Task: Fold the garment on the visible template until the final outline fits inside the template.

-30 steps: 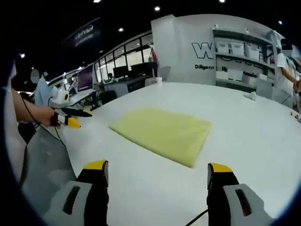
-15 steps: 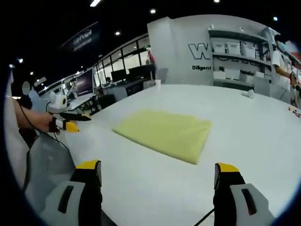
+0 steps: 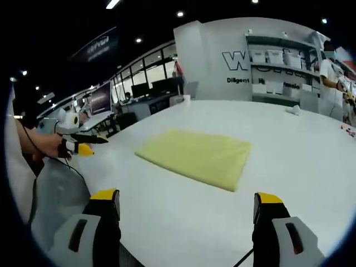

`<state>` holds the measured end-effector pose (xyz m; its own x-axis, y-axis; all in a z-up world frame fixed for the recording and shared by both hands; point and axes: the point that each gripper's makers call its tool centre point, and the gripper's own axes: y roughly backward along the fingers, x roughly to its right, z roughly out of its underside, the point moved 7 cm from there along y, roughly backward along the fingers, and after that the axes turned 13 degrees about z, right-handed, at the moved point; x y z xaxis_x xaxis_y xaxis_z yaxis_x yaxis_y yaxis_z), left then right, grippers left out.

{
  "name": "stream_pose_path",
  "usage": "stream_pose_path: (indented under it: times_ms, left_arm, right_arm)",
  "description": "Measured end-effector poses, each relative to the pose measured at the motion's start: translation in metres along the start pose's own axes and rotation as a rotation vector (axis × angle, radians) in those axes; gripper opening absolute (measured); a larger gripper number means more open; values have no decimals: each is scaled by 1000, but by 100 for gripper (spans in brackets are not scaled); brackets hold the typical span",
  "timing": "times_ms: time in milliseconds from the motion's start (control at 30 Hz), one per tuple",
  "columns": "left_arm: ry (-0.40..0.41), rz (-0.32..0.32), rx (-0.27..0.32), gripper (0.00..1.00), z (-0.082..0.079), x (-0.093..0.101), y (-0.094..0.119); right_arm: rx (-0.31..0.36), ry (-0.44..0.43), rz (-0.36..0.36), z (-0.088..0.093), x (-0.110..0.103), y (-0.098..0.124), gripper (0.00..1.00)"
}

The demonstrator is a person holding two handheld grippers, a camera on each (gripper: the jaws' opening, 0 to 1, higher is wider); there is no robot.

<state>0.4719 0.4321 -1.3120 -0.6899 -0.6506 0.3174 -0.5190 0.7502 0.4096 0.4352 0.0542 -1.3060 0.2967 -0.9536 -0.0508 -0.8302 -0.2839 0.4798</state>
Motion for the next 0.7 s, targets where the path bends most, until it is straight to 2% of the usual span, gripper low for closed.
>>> stream_pose_path:
  times_ms: [400,700]
  left_arm:
    - [-17,3,38,94,2,3,2]
    - [-19,5,41,94,3,4,2]
  right_arm:
    - [9,13,-1,0,-1,3,99]
    - [12,10,4,1,0,5,99]
